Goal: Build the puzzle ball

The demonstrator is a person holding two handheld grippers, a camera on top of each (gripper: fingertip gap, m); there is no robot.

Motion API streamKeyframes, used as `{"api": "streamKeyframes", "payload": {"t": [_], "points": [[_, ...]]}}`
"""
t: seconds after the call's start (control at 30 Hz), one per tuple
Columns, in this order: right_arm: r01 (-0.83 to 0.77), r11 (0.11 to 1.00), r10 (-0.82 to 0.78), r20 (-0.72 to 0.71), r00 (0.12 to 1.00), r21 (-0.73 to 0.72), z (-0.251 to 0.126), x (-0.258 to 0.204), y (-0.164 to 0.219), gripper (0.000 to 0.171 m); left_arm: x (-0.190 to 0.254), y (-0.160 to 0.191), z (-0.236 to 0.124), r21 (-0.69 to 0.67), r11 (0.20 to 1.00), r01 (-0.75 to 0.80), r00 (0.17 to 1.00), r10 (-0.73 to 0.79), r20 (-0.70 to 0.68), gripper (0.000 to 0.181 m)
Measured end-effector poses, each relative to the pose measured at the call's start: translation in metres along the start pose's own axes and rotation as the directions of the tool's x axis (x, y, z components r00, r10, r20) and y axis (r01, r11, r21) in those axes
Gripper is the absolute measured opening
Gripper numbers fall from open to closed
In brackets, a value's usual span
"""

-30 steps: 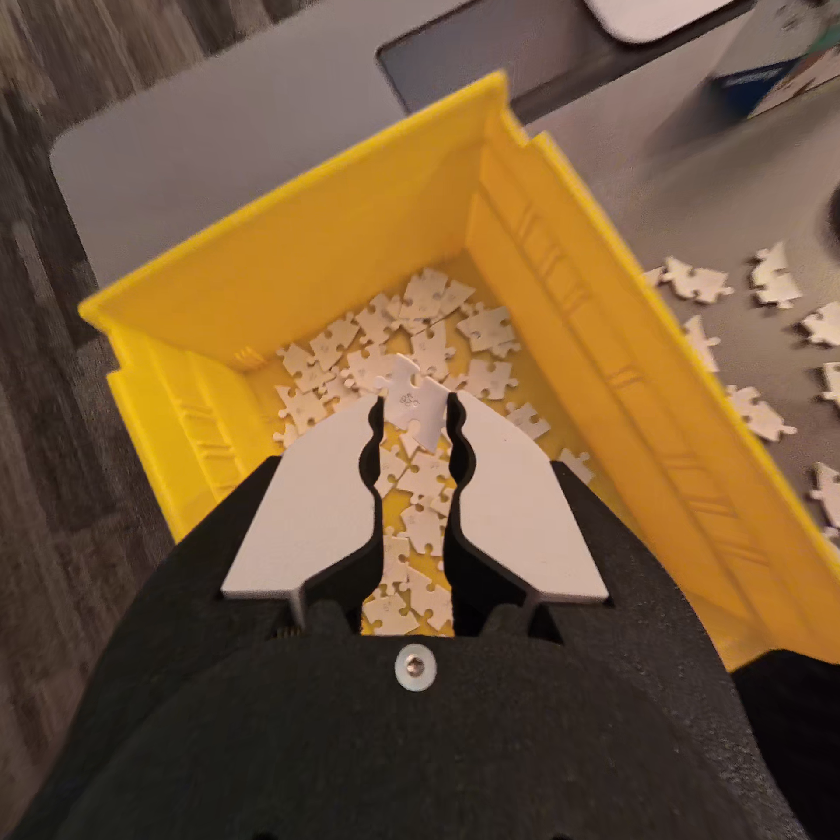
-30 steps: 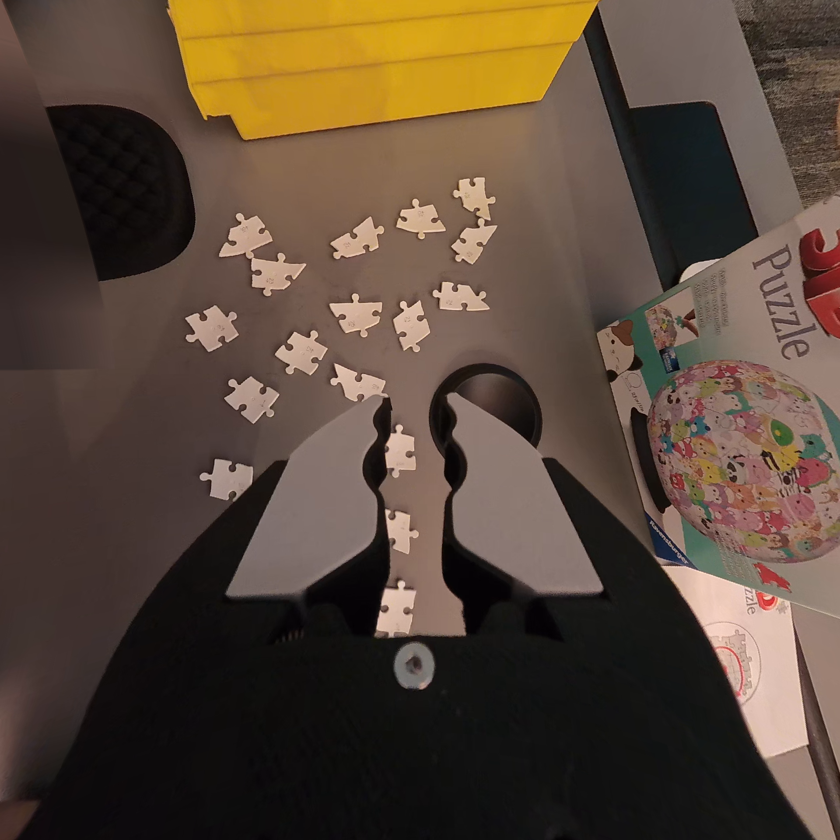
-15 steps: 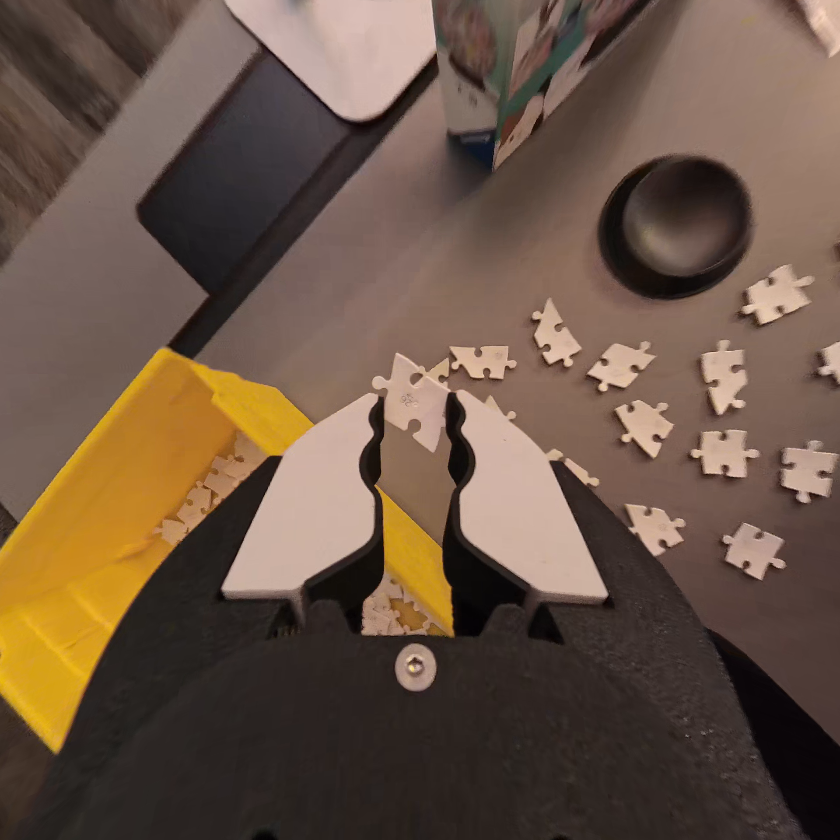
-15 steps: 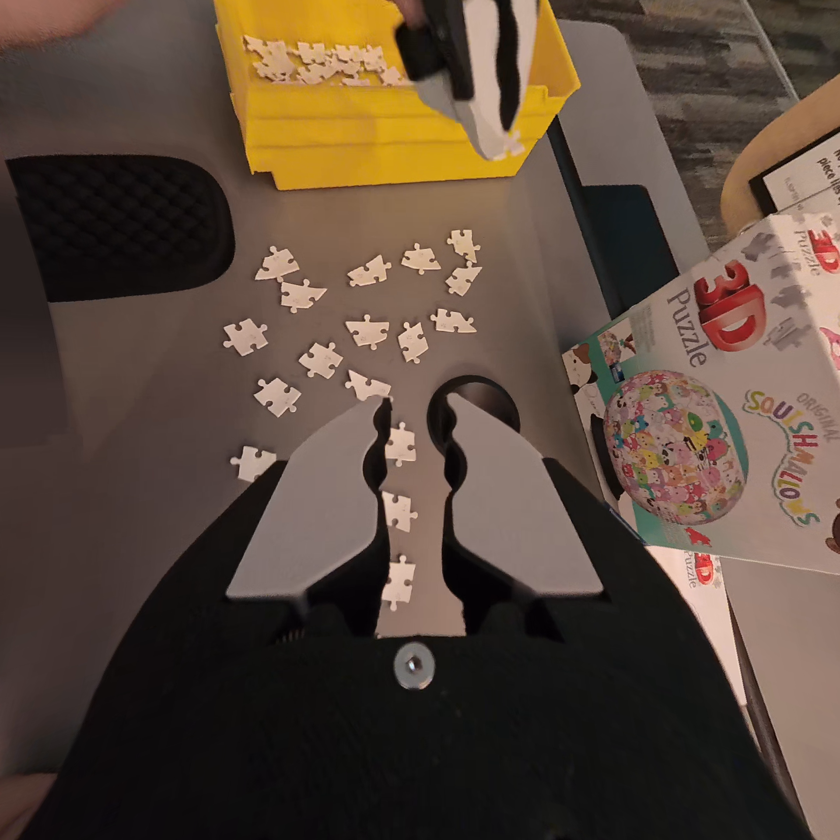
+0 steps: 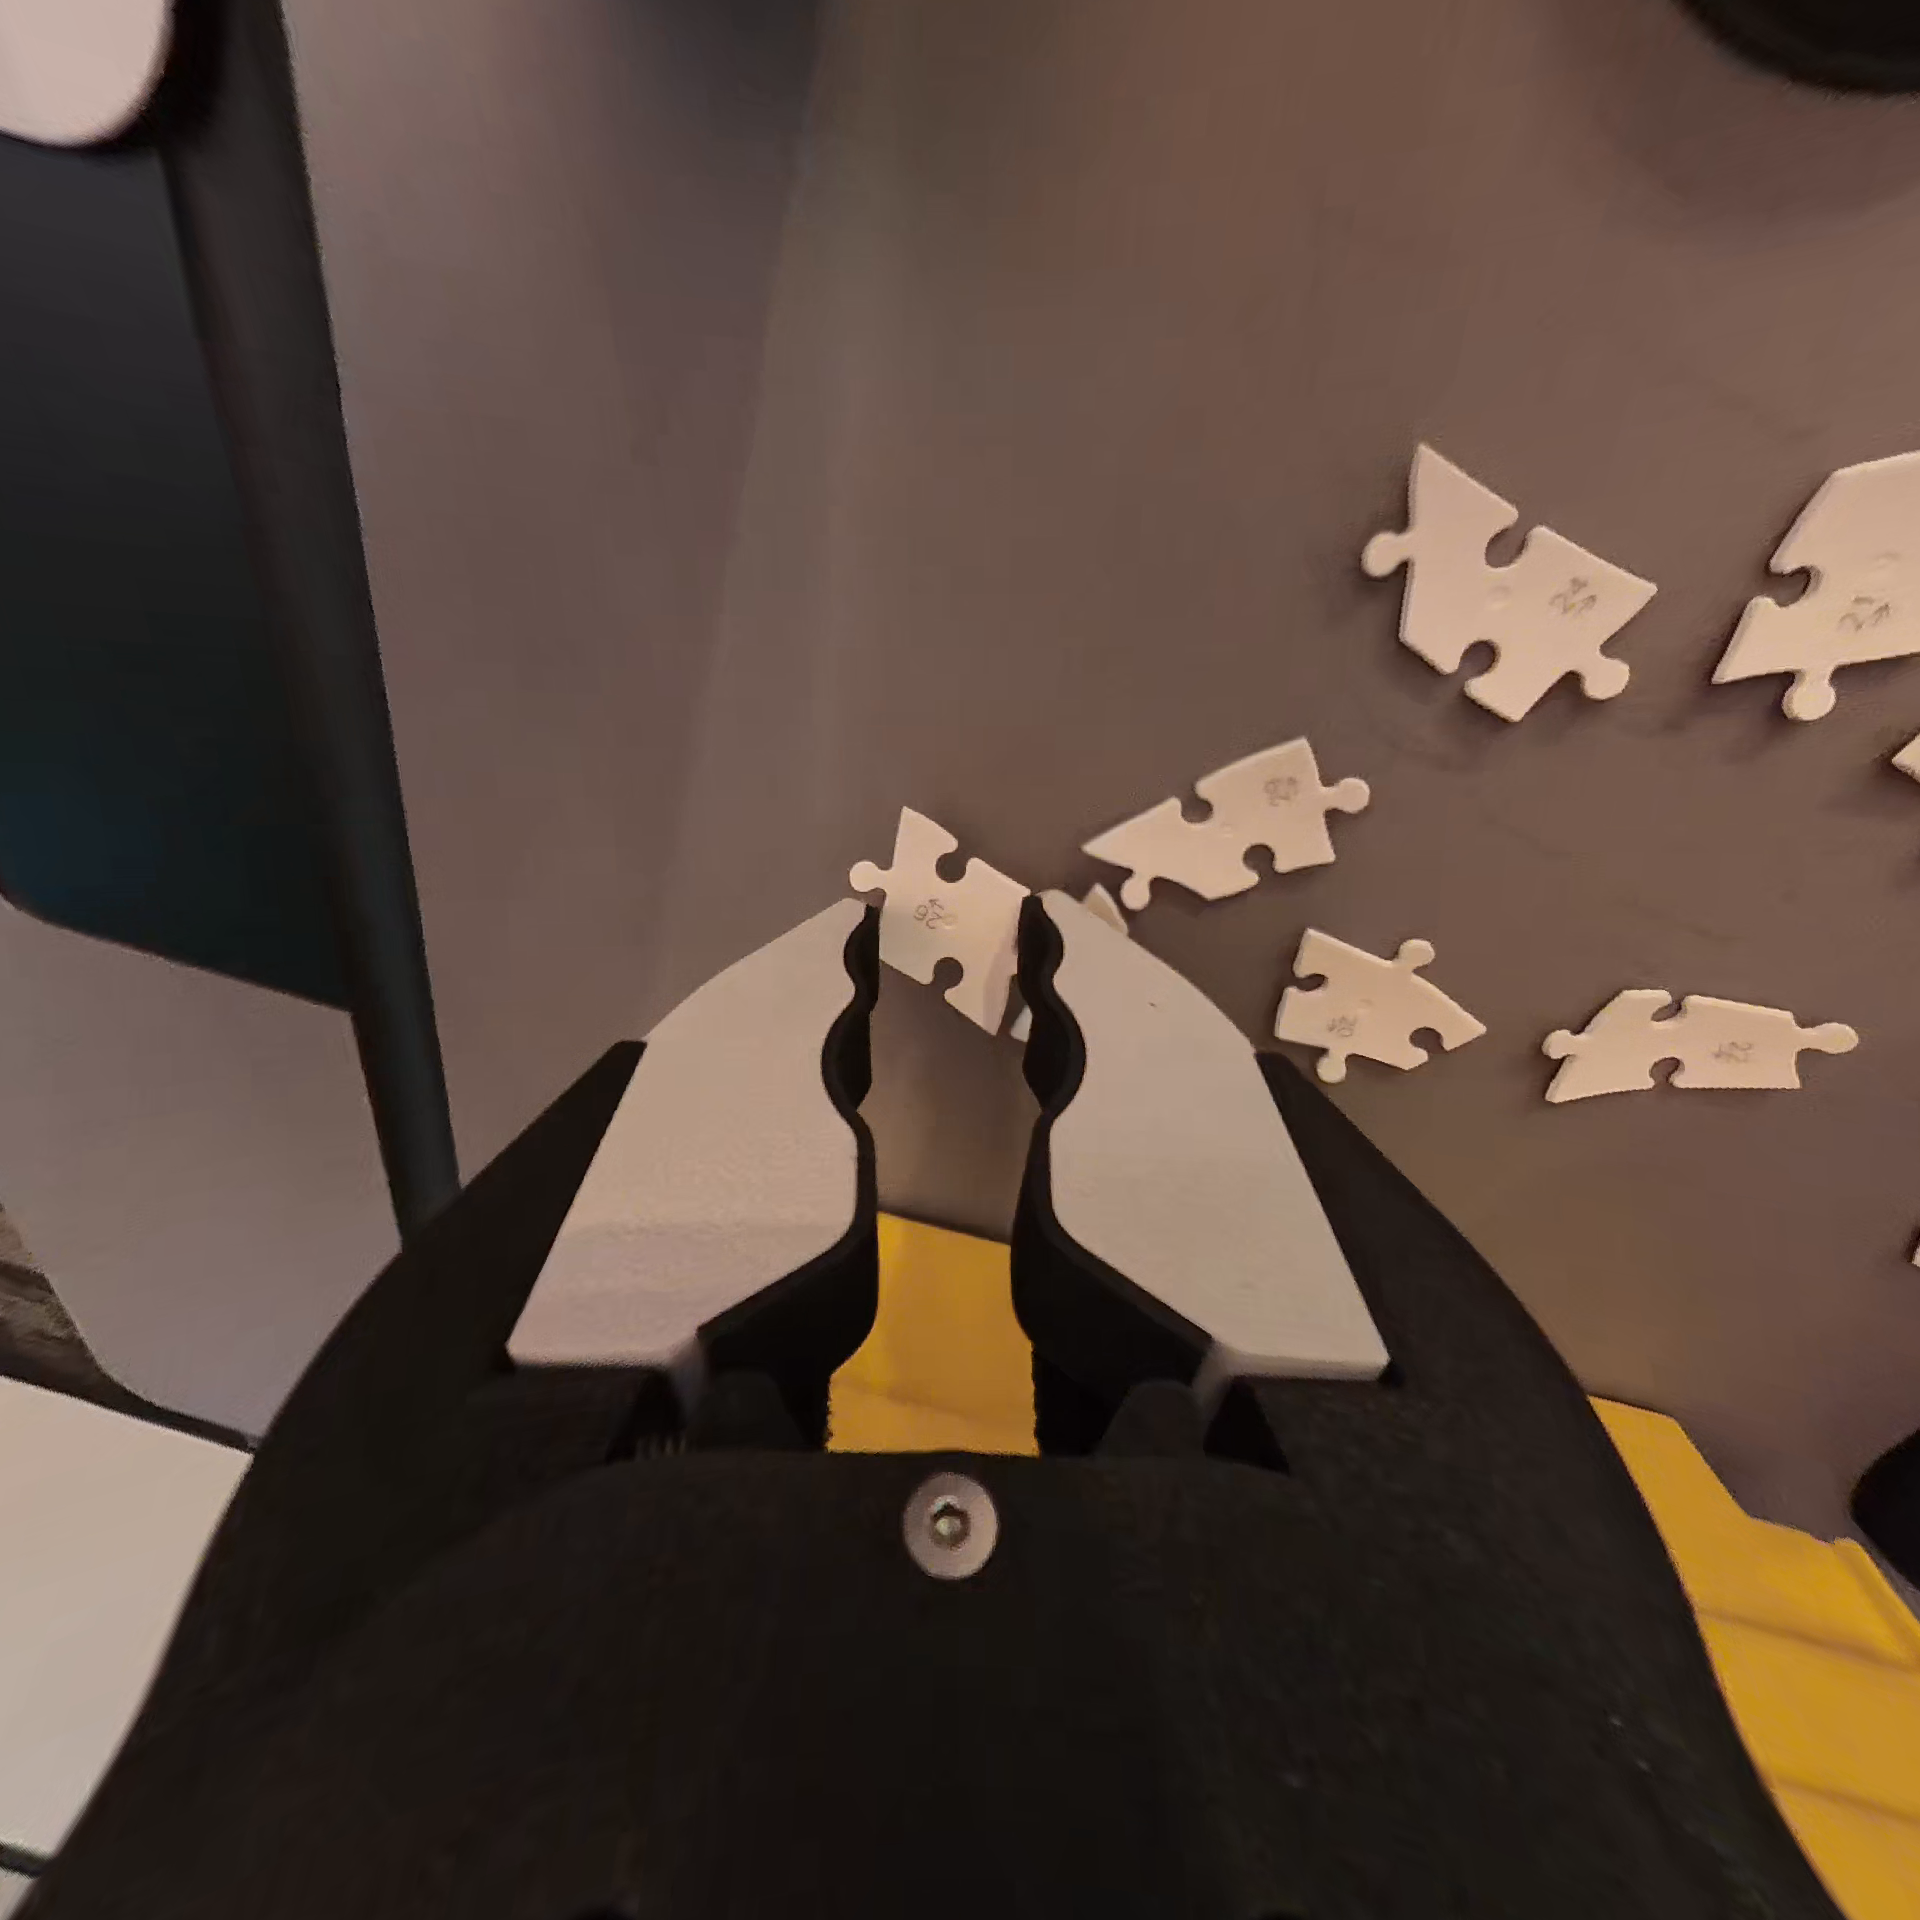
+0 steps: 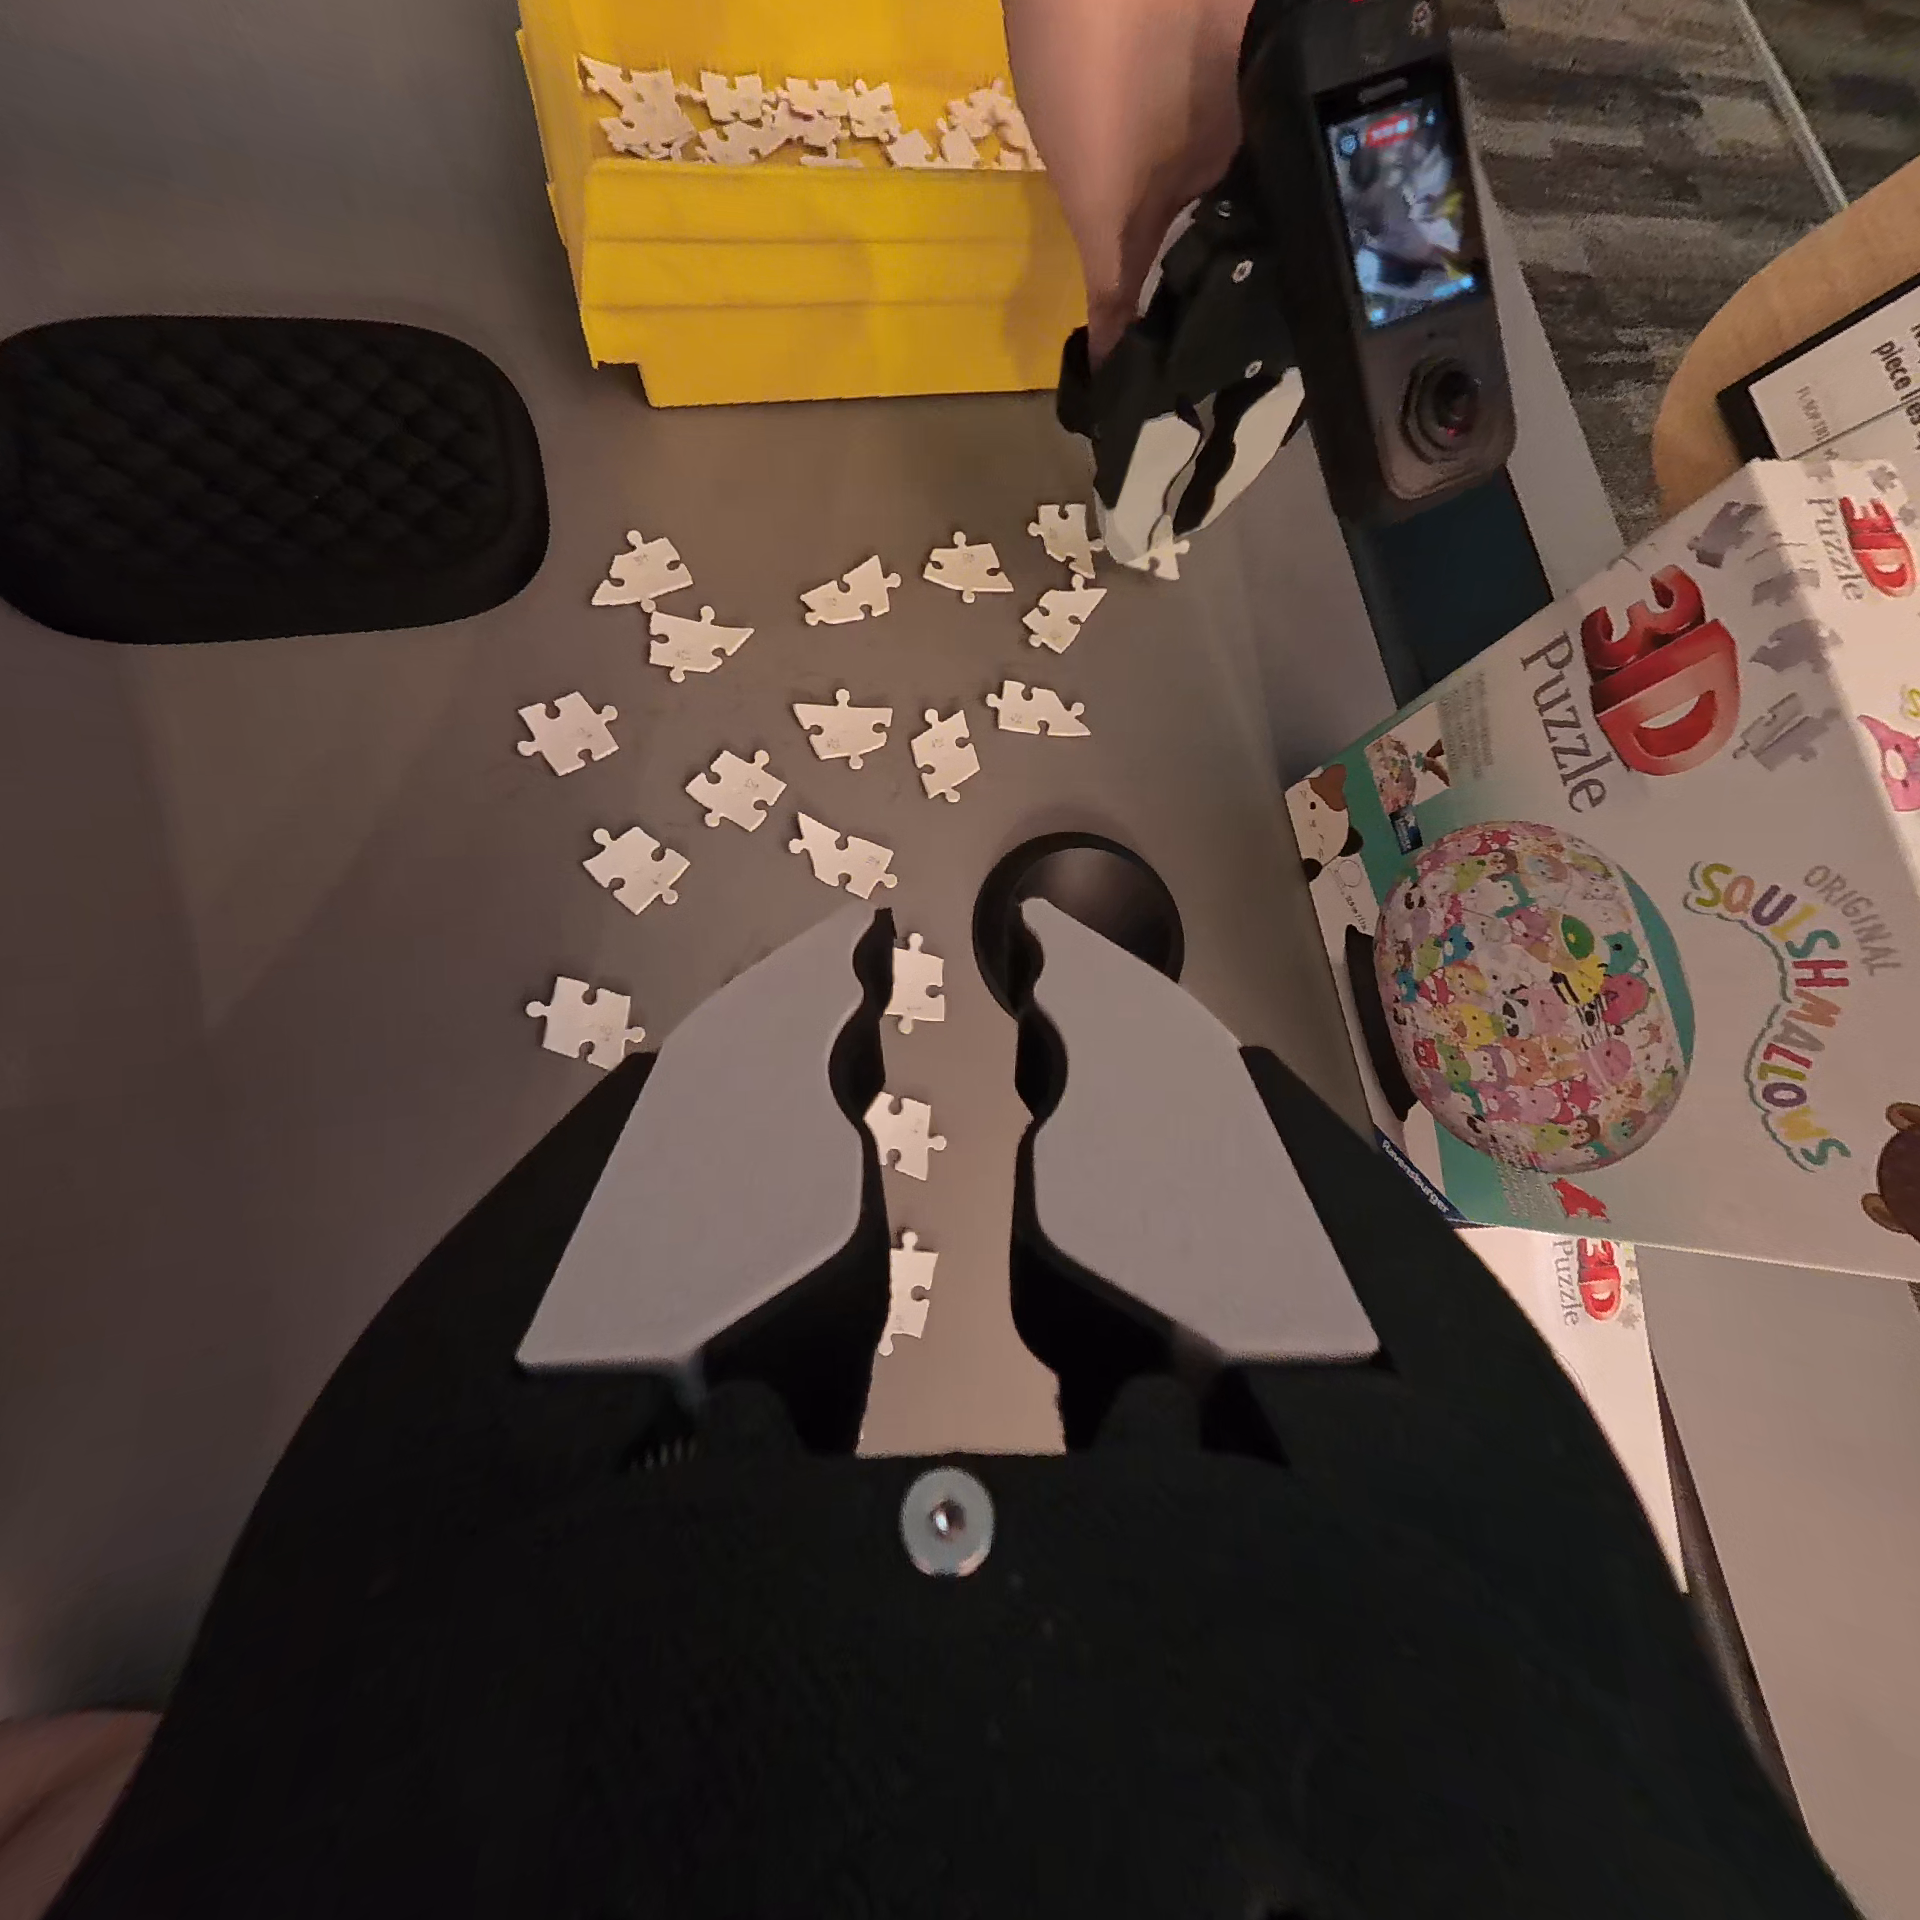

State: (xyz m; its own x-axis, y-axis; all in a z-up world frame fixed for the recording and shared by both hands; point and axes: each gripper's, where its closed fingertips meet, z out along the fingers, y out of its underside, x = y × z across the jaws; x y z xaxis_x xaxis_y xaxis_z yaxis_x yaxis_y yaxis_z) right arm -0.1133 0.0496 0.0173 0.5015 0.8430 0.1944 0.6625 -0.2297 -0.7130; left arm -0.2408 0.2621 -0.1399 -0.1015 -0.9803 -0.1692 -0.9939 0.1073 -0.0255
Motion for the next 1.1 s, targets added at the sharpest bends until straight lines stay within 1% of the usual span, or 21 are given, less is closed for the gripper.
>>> {"api": "streamKeyframes", "payload": {"t": [0.17,0.3,0.33,0.4,0.5,0.57,0.6,0.67,0.7,0.77,0.83,0.9,0.93,0.97,1.0,1.1], "points": [[-0.011,1.0,0.011,0.001,1.0,-0.007,0.002,0.004,0.004,0.022,0.002,-0.011,0.006,-0.025,0.997,-0.069,0.997,0.068,-0.028,0.025],[-0.021,1.0,0.021,-0.005,1.0,-0.002,0.001,0.007,0.005,0.022,-0.001,-0.013,0.01,-0.049,0.994,-0.1,0.995,0.101,0.008,0.027],[-0.022,1.0,0.022,-0.005,1.0,-0.001,0.001,0.007,0.005,0.022,-0.003,-0.014,0.009,-0.04,0.994,-0.099,0.994,0.1,0.031,0.034],[-0.02,1.0,0.02,-0.007,1.0,-0.004,0.0,0.007,0.005,0.022,-0.004,-0.02,0.0,0.017,0.996,-0.082,0.996,0.082,0.043,0.038],[-0.015,1.0,0.015,-0.006,1.0,-0.002,0.0,0.006,0.004,0.022,-0.006,-0.024,-0.034,0.141,0.989,-0.041,0.994,0.026,0.106,0.037],[-0.012,1.0,0.012,-0.004,1.0,0.006,-0.002,0.006,0.004,0.022,-0.011,-0.014,-0.074,0.271,0.963,0.014,0.98,-0.067,0.189,0.032],[-0.012,1.0,0.012,-0.002,1.0,0.013,-0.002,0.006,0.003,0.022,-0.013,-0.006,-0.097,0.361,0.931,0.054,0.967,-0.139,0.214,0.032],[-0.015,1.0,0.015,-0.003,1.0,0.027,-0.005,0.007,0.001,0.022,-0.016,0.023,-0.142,0.536,0.831,0.152,0.922,-0.315,0.227,0.031],[-0.017,0.999,0.017,-0.008,1.0,0.035,-0.006,0.008,0.0,0.022,-0.016,0.044,-0.158,0.594,0.778,0.205,0.891,-0.399,0.215,0.03],[-0.021,0.998,0.021,-0.014,1.0,0.052,-0.008,0.01,-0.002,0.022,-0.008,0.09,-0.171,0.635,0.708,0.308,0.836,-0.52,0.175,0.03],[-0.027,0.998,0.028,-0.017,0.999,0.063,-0.009,0.01,-0.004,0.022,-0.002,0.135,-0.162,0.582,0.708,0.4,0.783,-0.594,0.185,0.027],[-0.031,0.998,0.033,-0.025,0.999,0.062,-0.007,0.01,-0.005,0.022,0.002,0.173,-0.136,0.455,0.731,0.508,0.736,-0.643,0.213,0.027],[-0.033,0.998,0.034,-0.028,0.999,0.058,-0.006,0.011,-0.005,0.022,0.004,0.187,-0.122,0.382,0.737,0.557,0.721,-0.658,0.218,0.025],[-0.032,0.998,0.033,-0.03,0.999,0.05,-0.003,0.01,-0.004,0.022,0.008,0.195,-0.107,0.307,0.74,0.598,0.72,-0.665,0.199,0.014],[-0.031,0.999,0.032,-0.029,0.999,0.038,0.0,0.01,-0.003,0.022,0.008,0.199,-0.096,0.25,0.727,0.64,0.708,-0.684,0.175,0.012],[-0.025,1.0,0.025,-0.028,0.999,-0.005,0.009,0.009,0.002,0.022,-0.002,0.202,-0.071,0.192,0.665,0.722,0.649,-0.746,0.146,0.019]]}}
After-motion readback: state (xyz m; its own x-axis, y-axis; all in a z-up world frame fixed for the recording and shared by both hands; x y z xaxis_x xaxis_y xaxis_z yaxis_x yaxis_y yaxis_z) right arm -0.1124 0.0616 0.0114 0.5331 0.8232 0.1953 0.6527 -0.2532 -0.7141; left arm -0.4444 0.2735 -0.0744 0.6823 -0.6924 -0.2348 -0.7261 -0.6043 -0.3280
